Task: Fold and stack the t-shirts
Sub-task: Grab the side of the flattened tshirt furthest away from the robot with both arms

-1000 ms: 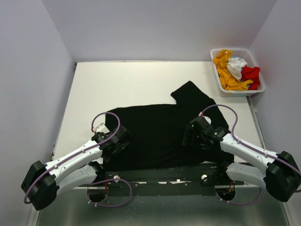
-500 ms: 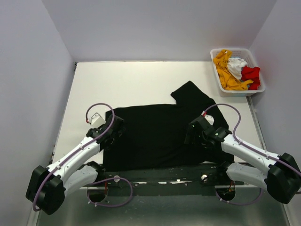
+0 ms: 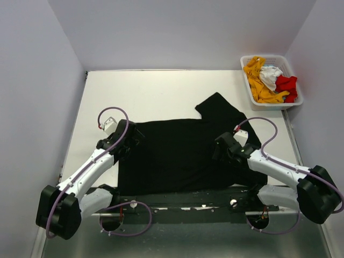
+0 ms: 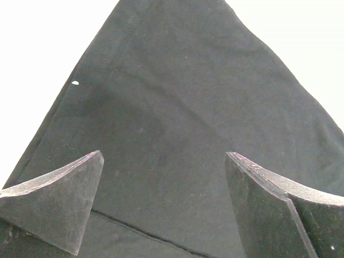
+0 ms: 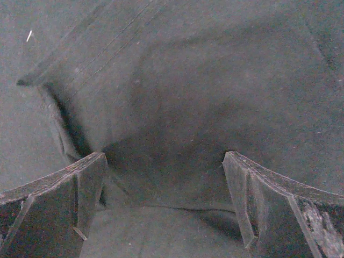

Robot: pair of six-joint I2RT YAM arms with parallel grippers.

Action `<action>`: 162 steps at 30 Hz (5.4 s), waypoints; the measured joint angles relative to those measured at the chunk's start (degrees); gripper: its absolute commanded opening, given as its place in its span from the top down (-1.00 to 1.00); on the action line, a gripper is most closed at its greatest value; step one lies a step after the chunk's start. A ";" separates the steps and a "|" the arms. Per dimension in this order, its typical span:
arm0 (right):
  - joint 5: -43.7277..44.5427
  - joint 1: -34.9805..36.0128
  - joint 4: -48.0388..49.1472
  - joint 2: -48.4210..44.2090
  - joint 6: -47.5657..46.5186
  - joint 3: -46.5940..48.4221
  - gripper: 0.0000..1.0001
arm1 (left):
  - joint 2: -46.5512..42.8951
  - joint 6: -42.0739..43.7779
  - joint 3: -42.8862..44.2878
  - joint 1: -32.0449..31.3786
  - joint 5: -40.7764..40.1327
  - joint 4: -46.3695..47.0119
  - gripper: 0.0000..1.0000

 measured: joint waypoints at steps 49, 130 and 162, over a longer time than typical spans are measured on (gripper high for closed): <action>-0.63 -12.52 -8.31 -11.26 4.00 1.84 -1.00 | 21.66 11.67 17.62 11.30 10.43 3.50 -0.97; -9.57 -28.98 18.14 68.85 -52.30 75.34 0.99 | 46.07 13.35 41.62 16.72 23.74 -4.50 -0.97; -14.43 -33.46 20.46 61.79 -62.38 71.32 0.99 | 58.45 9.11 56.06 13.88 12.28 -20.17 -0.83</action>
